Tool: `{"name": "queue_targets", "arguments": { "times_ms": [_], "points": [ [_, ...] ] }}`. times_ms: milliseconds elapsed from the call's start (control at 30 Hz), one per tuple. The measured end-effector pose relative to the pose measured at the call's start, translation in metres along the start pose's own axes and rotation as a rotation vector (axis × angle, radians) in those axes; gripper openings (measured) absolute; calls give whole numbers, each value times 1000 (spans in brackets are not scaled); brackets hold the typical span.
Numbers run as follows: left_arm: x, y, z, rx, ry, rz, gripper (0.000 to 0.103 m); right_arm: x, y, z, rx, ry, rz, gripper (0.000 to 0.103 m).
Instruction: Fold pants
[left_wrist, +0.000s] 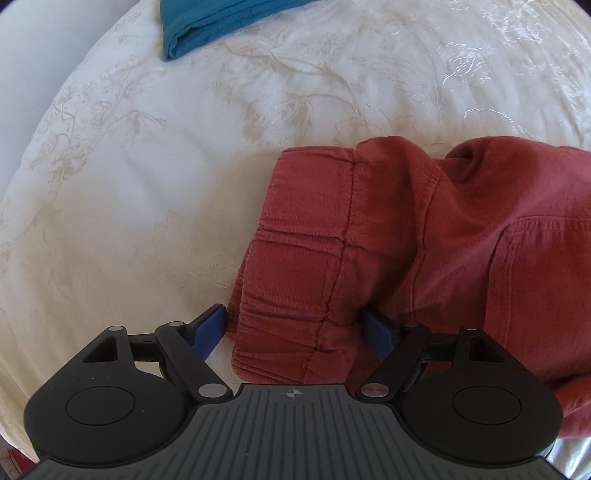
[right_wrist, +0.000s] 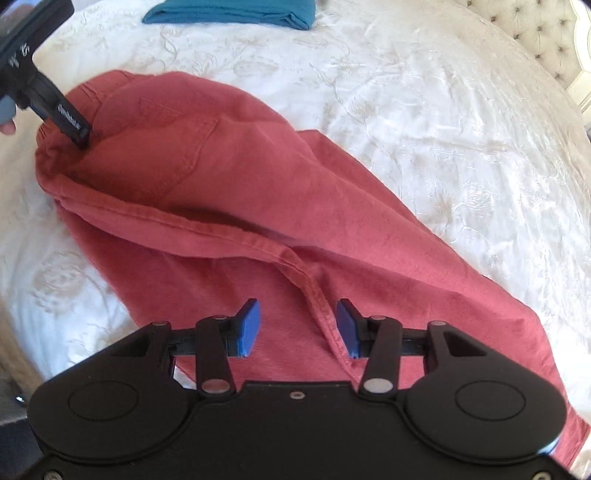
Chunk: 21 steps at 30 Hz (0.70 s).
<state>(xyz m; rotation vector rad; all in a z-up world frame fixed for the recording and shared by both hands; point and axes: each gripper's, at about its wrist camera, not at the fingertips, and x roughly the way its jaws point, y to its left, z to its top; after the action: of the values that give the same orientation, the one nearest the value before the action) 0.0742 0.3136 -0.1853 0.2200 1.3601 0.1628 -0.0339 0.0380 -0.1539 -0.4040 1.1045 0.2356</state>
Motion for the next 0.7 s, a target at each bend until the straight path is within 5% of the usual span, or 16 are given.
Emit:
{"name": "queue_targets", "arguments": {
  "times_ms": [100, 167, 200, 433, 700],
  "points": [
    [0, -2, 0, 0, 11, 14, 79, 15, -6, -2, -47, 5, 4, 48],
    [-1, -4, -3, 6, 2, 19, 79, 22, -11, -2, -52, 9, 32, 34],
    [-1, -4, -4, 8, -3, 19, 79, 22, -16, -4, -52, 14, 55, 9],
    [-4, -1, -3, -15, 5, -1, 79, -21, -36, -23, -178, -3, 213, 7],
    [-12, -5, -3, -20, -11, 22, 78, 1, -1, -54, -366, 92, 211, 10]
  ]
}}
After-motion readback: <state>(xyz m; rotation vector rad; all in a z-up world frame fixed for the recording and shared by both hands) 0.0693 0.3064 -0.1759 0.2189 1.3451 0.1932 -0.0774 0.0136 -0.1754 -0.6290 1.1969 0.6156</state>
